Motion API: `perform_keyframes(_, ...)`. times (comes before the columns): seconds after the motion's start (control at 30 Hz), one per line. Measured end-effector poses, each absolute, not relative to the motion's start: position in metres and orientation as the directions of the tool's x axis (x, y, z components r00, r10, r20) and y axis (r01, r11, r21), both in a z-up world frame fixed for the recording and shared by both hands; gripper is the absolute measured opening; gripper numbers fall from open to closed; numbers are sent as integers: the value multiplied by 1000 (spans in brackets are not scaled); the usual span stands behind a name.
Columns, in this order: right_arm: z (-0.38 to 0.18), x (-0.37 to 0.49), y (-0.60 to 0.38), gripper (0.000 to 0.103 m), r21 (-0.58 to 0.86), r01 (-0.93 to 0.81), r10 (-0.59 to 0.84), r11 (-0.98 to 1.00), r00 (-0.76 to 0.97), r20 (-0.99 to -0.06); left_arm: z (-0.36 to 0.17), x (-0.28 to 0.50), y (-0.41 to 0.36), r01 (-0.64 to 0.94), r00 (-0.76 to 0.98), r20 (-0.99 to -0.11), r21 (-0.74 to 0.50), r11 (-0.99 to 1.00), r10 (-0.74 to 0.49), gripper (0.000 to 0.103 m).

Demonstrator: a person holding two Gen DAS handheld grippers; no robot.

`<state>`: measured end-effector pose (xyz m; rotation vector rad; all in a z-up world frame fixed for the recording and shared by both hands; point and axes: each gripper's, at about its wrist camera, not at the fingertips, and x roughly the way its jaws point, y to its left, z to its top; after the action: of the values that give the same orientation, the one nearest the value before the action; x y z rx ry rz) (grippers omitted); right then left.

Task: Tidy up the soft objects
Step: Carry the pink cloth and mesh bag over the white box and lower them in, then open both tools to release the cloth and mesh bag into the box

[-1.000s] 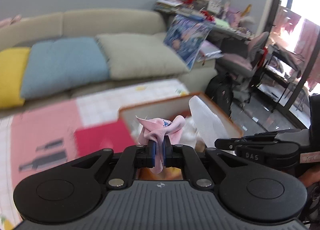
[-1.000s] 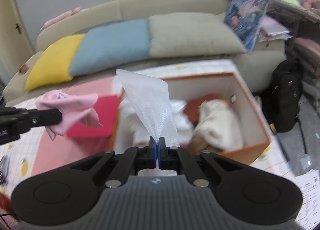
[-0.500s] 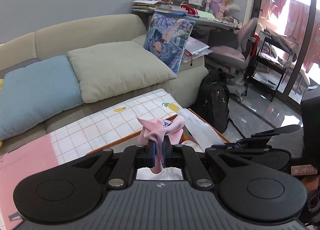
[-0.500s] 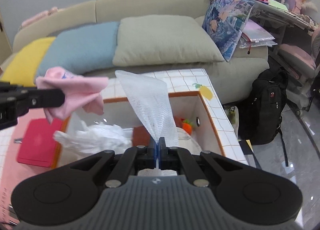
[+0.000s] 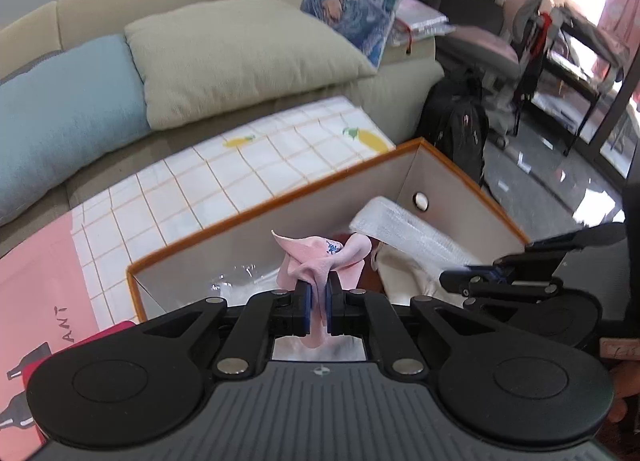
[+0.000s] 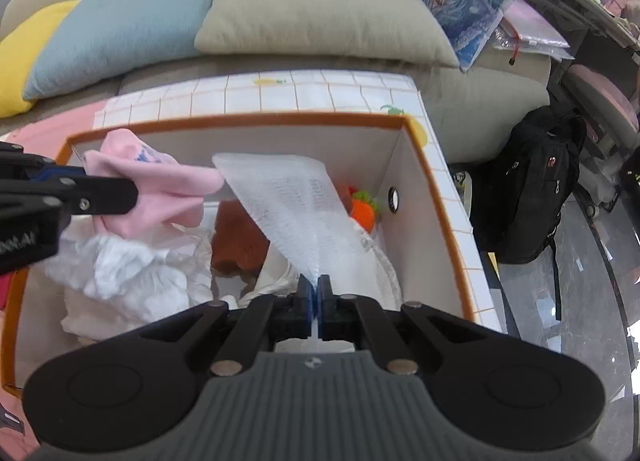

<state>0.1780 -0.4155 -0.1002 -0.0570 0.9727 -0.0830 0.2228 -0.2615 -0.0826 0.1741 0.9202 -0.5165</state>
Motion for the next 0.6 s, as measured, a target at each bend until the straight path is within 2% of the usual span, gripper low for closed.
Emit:
perform_keyframes(0.1,-106,183,-412,3,-103,37,-107,994,547,-830,-91,226,-261,496,475,-816,-62,866,-331,7)
perform_keyframes(0.23,-106,185,-411,5,-118,29,-114,993,543,-832,-94,229,-257,487,459,-825,-78,870,-330,13)
perform_keyframes(0.3,-104,184,-411,10,-127,22,-119,992,544,-830,-91,228,-253,492,461,-811,-104,865,-360,24)
perform_keyframes(0.33,-102,183,-410,13,-132,19,-121,991,544,-830,-88,227,-252,498,464,-804,-112,860,-373,34)
perform_keyframes(0.37,-101,183,-411,21,-137,14,-123,990,545,-830,-85,226,-250,502,471,-799,-107,859,-374,41)
perform_keyframes(0.4,-98,182,-410,27,-143,9,-124,990,545,-829,-81,225,-250,502,479,-796,-97,859,-370,44)
perform_keyframes(0.47,-92,179,-409,33,-151,-3,-125,989,550,-826,-72,223,-247,499,494,-788,-89,862,-367,57)
perform_keyframes(0.6,-77,173,-405,42,-159,-14,-124,987,567,-814,-50,217,-239,489,517,-769,-95,867,-376,66)
